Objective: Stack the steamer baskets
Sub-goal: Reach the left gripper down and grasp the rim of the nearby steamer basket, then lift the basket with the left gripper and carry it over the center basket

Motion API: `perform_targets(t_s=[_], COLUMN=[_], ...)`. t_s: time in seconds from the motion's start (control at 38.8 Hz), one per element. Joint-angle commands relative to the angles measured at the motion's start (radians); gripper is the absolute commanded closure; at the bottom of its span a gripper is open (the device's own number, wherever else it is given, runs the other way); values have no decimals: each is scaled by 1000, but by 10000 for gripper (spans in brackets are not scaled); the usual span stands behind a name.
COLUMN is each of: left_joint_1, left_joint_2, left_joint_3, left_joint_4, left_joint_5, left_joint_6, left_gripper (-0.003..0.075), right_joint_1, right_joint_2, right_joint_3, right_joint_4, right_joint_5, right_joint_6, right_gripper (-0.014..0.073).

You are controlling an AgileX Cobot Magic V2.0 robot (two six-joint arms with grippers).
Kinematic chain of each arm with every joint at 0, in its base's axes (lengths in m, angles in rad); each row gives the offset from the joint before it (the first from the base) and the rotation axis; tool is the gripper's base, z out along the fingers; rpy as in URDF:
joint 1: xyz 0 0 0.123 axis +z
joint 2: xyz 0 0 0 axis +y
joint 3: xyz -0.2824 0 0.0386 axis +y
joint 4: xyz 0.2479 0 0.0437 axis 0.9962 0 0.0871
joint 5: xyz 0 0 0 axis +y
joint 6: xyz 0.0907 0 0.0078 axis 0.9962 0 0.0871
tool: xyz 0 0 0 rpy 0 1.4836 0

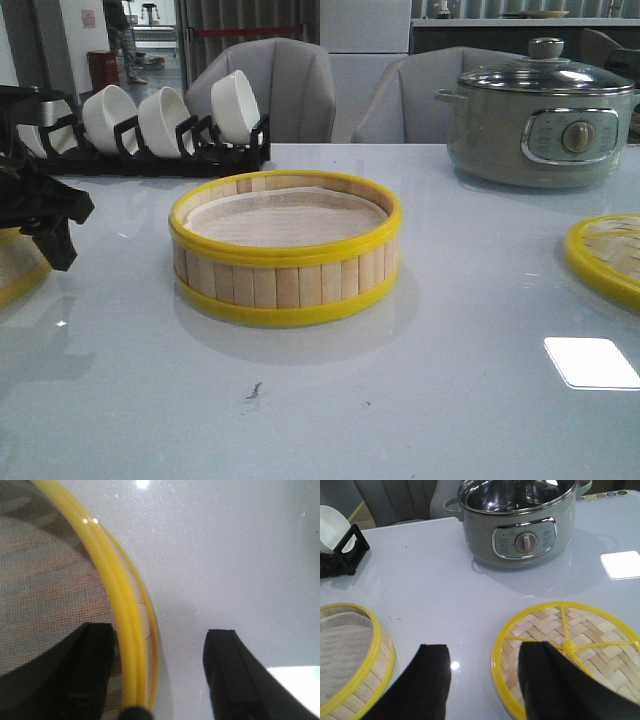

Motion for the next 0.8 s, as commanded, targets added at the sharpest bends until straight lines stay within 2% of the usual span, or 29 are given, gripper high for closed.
perform_targets(t_s=[0.0,0.1,0.15,0.46,0.62,0.77], left_joint_1=[3,1,-1,-64,-150,-275], left_joint_2=[-49,-72,-90,-191,-194,-194], left_joint_3=[-30,-37,-39,-186,-321,-398], left_joint_4=[-3,-3,0,-6,-17,-28], left_joint_5=[-32,-21,-21,20,110,130], left_joint_6=[-7,-7,-7,-7,-7,-7], left_gripper=[414,654,613,632,632,632], right_joint_1=[-5,-5,-5,-5,-5,-5], right_joint_2=[-6,-6,-6,-6,-6,-6], right_joint_3=[-37,-37,-37,-35,-35,-35], right_joint_4=[-1,-1,-1,-1,-1,-1], right_joint_5=[-76,-73,-70,-60,-59,-55], right_joint_6=[-11,-11,-11,-11,-11,-11], right_gripper=[160,160,160,160,160,160])
